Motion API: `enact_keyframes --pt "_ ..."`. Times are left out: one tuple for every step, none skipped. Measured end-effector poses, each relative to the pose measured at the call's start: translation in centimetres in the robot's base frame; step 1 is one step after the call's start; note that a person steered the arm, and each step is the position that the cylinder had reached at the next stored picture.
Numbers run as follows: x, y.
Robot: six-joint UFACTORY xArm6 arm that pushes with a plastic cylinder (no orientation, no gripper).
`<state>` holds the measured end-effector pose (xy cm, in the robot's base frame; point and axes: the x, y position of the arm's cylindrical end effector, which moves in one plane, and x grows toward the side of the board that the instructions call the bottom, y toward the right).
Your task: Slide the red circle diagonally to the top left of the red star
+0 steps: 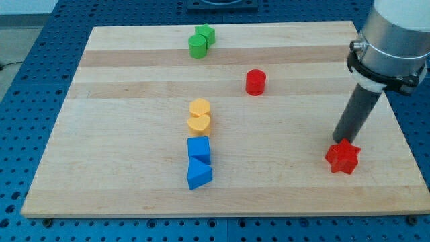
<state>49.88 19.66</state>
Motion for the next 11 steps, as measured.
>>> enact_keyframes --pt "-6.9 3.2" --pt "-15.2 3.1" --pt "-21.5 -3.0" --pt "-21.6 -11.2" --pt "-19.5 -14.6" --pt "-15.4 -14.2" --pt "-13.1 -13.7" --pt "-13.8 -15.8" --pt "-10.3 -14.9" --pt "-9.6 -9.8" --pt "-11.1 -7.2"
